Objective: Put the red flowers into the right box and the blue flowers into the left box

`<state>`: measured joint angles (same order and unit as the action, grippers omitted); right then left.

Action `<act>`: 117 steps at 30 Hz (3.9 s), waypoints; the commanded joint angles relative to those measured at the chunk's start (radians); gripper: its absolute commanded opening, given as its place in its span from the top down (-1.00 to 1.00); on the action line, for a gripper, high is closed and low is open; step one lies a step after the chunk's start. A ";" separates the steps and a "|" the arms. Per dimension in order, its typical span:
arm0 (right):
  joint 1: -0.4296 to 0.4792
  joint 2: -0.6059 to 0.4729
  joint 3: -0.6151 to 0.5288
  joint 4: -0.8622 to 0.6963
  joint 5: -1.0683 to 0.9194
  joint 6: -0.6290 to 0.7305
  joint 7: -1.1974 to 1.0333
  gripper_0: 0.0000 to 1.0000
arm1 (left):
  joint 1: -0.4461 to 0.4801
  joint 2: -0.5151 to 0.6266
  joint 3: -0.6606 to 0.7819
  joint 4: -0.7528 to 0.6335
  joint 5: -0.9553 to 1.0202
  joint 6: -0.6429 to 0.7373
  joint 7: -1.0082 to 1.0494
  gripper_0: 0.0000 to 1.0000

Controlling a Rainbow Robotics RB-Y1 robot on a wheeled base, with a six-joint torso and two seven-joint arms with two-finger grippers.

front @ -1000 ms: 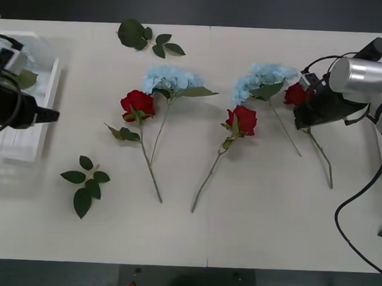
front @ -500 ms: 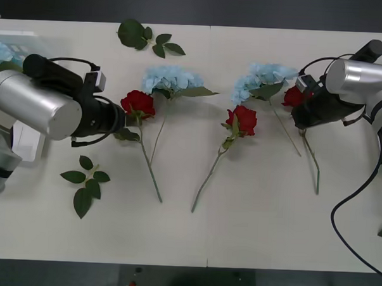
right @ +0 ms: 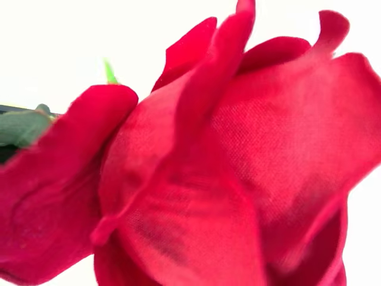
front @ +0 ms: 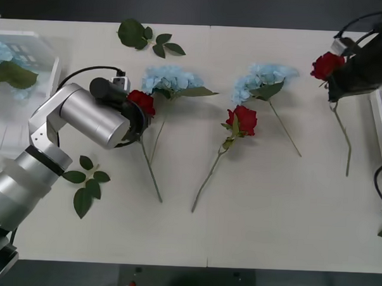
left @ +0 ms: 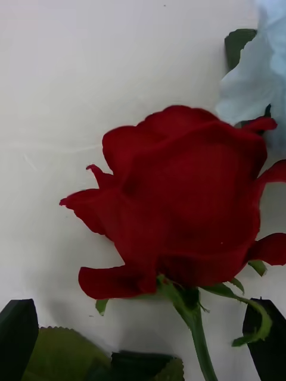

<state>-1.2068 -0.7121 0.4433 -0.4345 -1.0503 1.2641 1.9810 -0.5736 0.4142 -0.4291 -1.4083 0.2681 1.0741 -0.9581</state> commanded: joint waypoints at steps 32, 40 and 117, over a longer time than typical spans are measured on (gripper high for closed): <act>0.196 -0.248 0.043 -0.009 0.389 -0.608 -0.048 1.00 | -0.020 0.159 0.377 -0.336 0.563 0.333 -0.277 1.00; 0.199 -0.242 0.045 0.006 0.417 -0.608 -0.033 -0.13 | -0.012 0.156 0.552 -0.232 1.030 0.271 -0.596 1.00; 0.897 0.013 -0.219 -0.972 -1.329 -0.157 0.724 -0.36 | 0.003 -0.267 -0.048 -0.011 2.077 -0.738 -1.747 1.00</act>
<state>-0.2810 -0.7094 0.2327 -1.3899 -2.4053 1.1102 2.6709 -0.5655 0.1266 -0.4888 -1.3806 2.3375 0.3335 -2.6810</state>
